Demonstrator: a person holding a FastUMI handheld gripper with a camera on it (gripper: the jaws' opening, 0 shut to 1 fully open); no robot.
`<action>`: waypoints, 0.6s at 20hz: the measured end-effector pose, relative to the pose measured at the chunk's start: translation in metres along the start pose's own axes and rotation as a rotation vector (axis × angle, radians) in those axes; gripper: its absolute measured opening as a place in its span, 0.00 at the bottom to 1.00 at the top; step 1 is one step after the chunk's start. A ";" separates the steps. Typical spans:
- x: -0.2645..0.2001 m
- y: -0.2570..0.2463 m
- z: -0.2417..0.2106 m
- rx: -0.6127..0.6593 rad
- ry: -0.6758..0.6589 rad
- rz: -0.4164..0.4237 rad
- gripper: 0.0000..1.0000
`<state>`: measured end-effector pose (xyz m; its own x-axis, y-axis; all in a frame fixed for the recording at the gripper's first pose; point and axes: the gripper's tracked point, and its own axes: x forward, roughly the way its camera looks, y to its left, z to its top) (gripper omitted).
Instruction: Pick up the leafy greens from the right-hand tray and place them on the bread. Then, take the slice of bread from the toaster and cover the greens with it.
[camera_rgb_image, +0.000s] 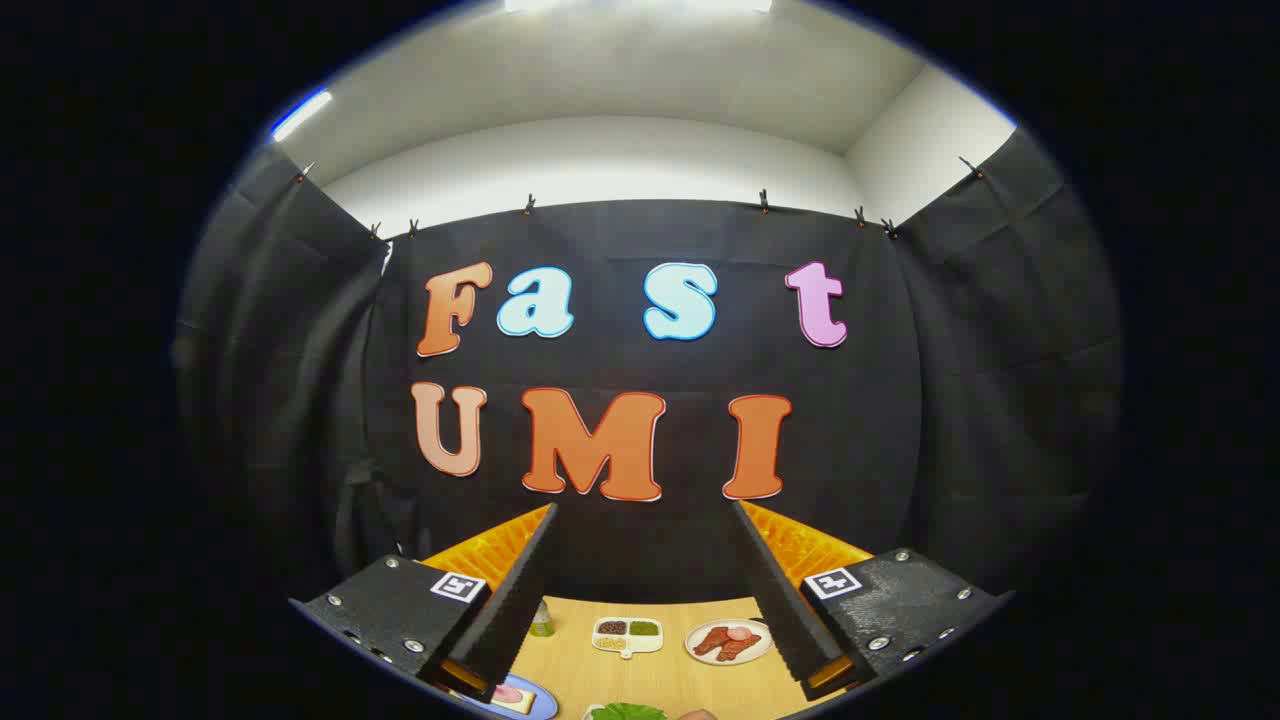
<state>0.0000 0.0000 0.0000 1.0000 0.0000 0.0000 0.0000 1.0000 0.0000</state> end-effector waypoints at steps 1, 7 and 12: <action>0.001 0.003 0.002 -0.001 -0.007 0.008 1.00; 0.007 0.015 0.003 0.002 -0.009 0.027 1.00; 0.011 0.017 -0.006 -0.001 0.011 0.026 1.00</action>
<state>0.0107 0.0168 -0.0065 0.9996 0.0259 -0.0110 -0.0259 0.9997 -0.0006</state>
